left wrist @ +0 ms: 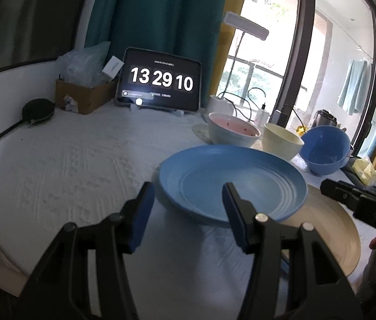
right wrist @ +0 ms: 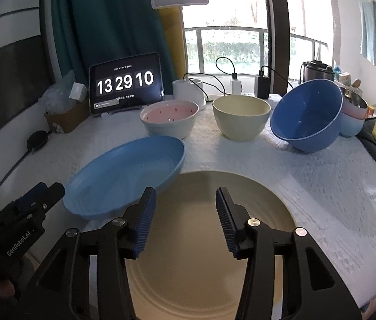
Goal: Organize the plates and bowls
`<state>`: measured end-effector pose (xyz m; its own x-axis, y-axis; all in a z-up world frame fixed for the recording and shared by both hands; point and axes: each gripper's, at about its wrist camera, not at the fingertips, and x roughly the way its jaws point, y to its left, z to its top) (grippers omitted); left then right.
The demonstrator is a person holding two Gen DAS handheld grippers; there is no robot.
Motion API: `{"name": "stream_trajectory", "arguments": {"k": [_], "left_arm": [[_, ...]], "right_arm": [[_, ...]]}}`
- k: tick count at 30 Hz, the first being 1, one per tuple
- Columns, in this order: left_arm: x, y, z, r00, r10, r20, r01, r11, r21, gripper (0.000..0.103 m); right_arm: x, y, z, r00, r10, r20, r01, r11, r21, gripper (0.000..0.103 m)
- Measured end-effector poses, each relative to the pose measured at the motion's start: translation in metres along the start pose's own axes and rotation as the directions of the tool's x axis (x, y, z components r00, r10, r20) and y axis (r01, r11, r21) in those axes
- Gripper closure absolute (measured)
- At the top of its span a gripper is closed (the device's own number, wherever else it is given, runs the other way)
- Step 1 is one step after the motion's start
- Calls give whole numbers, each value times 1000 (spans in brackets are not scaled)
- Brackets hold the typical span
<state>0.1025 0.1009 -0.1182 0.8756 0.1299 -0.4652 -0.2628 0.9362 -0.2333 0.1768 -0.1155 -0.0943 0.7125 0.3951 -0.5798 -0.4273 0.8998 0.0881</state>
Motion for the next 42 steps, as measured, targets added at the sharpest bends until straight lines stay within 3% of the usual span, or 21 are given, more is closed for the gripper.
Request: {"name": "stream_trajectory", "arguments": {"k": [6,11,32,42], "left_arm": [[9,8,3,1000,14,-20,-14,1000,-15,48],[13,16,6,1000,2,-28,-3,999,-42,33],[49,14,7,986,-60,-154,51,997,-60,33],[55,5,5,978,-94,-188,88,995,-39,34]], "right_arm": [[5,7,8,1000,15,12,-15,1000,0,53],[12,12,11,1000,30,6,-30,1000,0,53],[40,25,9,996,44,-74,-46,999,-21,54],[40,30,8,995,58,-77,-62,997,-47,64]]}}
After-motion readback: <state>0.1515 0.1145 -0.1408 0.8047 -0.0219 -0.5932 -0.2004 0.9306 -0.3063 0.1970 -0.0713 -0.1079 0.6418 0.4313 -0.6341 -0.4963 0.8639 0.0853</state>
